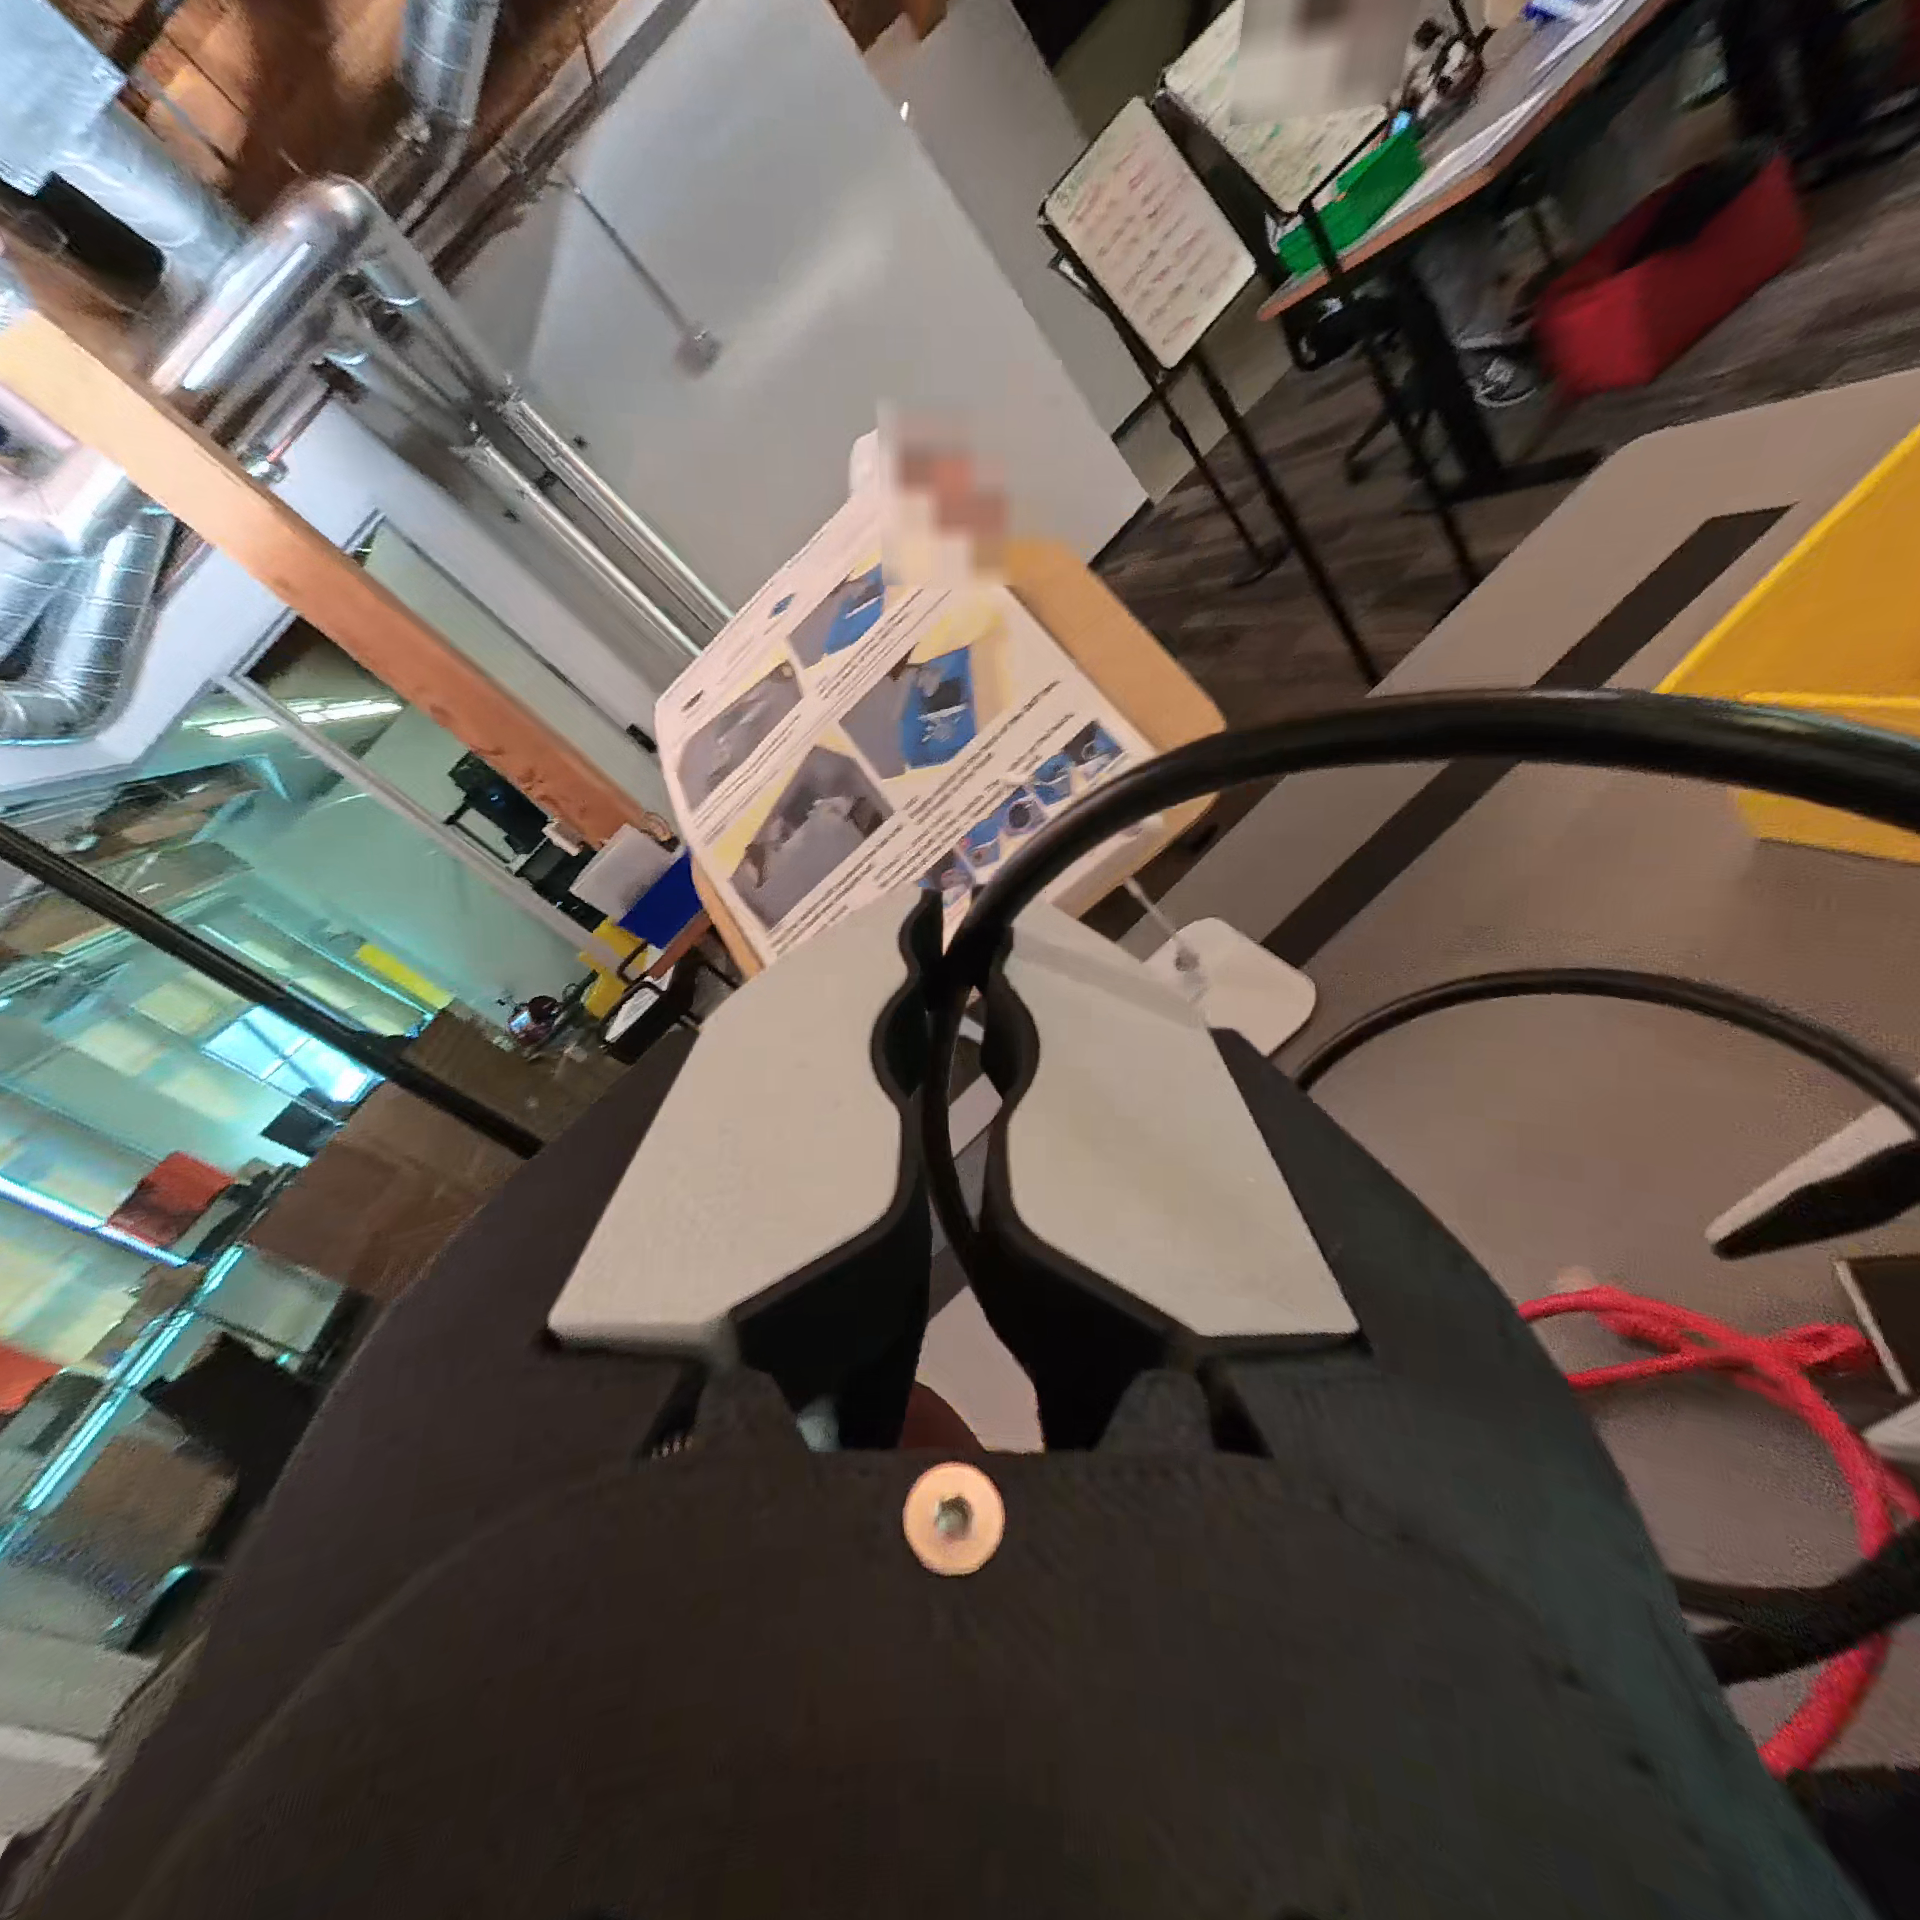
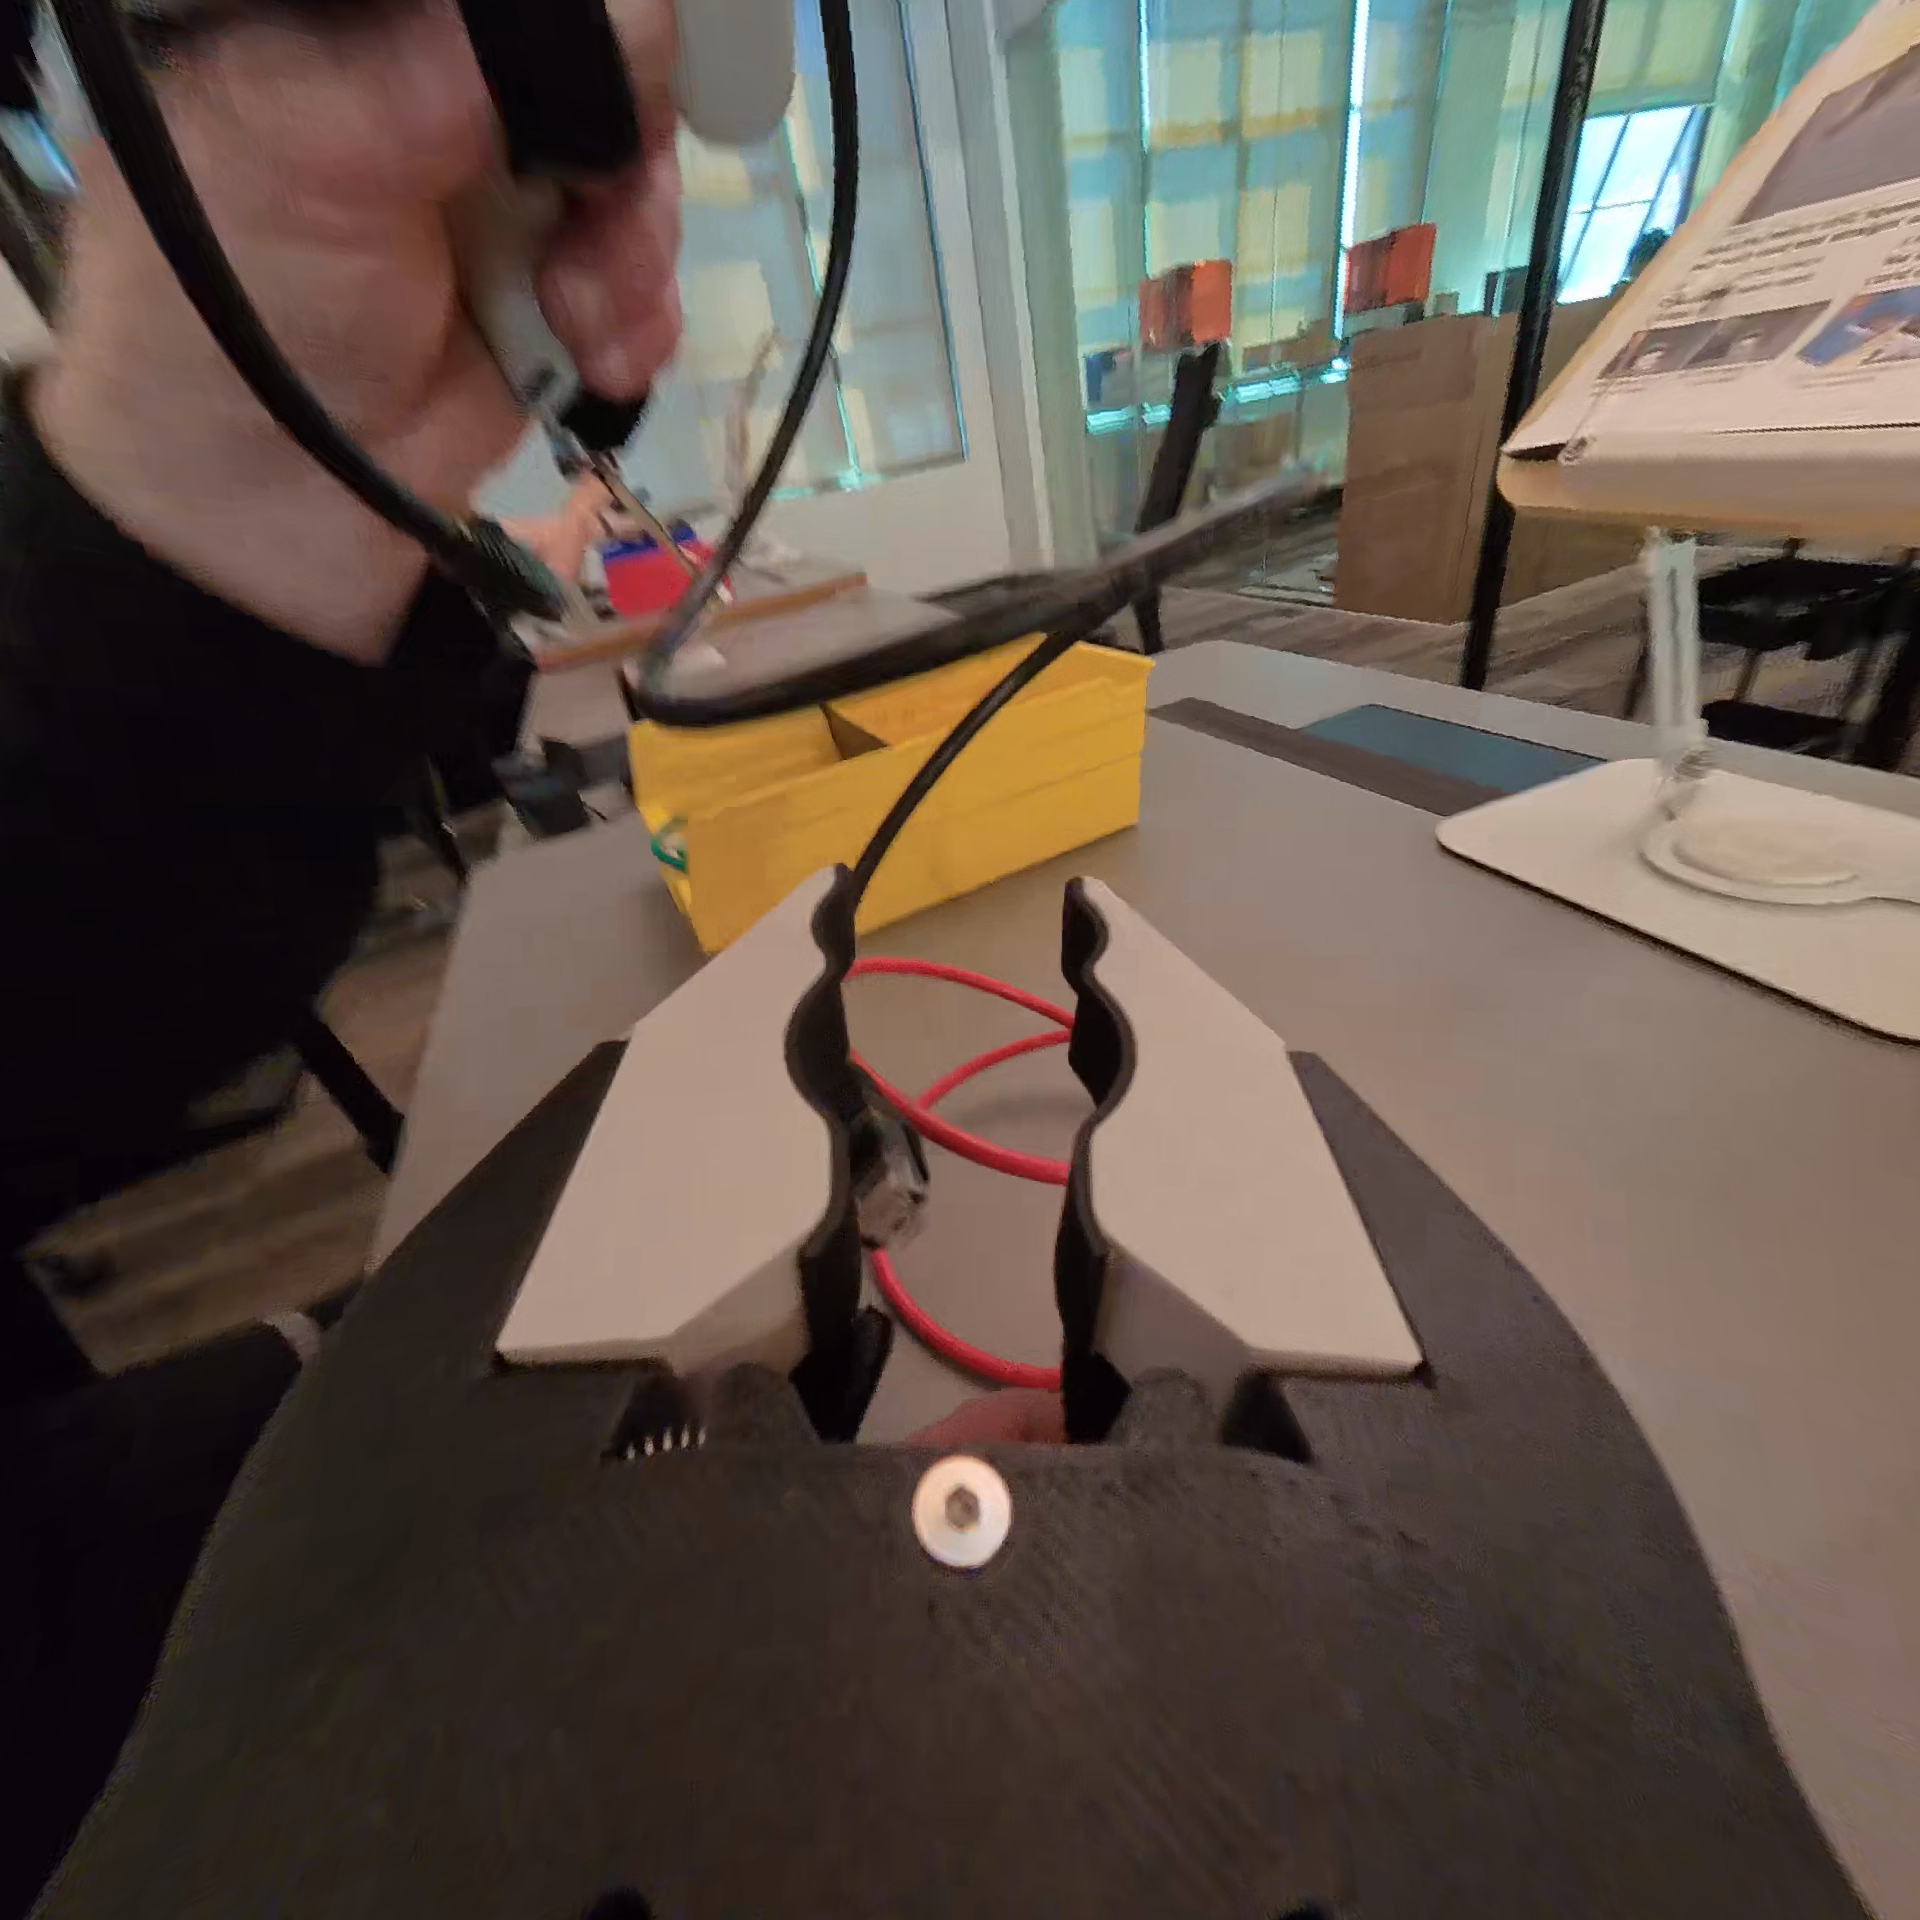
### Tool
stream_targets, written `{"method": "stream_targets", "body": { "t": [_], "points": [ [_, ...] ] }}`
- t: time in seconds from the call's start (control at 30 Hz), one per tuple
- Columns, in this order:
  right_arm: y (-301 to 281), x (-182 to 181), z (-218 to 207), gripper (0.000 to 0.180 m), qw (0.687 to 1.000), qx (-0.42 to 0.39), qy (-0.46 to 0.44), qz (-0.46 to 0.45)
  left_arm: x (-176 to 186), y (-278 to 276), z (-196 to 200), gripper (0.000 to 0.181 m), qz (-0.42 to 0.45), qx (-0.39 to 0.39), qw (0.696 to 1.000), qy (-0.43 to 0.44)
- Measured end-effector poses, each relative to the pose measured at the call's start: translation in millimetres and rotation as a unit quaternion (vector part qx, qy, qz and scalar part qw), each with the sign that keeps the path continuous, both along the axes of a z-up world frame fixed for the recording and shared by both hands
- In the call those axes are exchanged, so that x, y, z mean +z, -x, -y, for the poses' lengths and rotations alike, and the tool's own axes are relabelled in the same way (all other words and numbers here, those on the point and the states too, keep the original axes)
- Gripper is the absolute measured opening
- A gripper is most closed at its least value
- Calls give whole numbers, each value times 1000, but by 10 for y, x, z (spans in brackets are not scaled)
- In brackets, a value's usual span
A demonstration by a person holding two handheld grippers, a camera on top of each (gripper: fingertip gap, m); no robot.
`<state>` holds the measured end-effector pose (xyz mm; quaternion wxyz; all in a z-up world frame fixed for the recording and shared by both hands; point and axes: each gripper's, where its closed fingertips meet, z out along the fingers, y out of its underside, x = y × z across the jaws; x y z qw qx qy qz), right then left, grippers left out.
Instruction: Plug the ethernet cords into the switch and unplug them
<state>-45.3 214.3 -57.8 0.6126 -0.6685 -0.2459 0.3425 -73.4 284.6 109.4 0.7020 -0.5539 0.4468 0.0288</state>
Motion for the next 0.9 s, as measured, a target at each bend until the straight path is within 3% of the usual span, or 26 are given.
{"method": "stream_targets", "body": {
  "t": [0.1, 0.23, 0.43, 0.63, 0.9],
  "points": [
    [-49, 98, 47, 20, 999, 24, 1, -32, 3, -151, 37, 5, 13, -4, 1000, 0],
    [-316, 223, -52, 56, 999, -31, -29, -31, 17, -217, 16, 5, 32, -3, 999, 12],
    [-723, 153, -244, 59, 991, -99, 6, -85, 16, -118, -162, 5, 62, 29, 997, 21],
    [-509, -14, -230, 63, 980, -14, 104, -166, 74, -123, -224, 6, 87, 34, 995, 29],
    [-394, -223, -258, 59, 974, -18, 161, -156, 205, -215, -138, 6, 98, 21, 995, 24]
  ]
}}
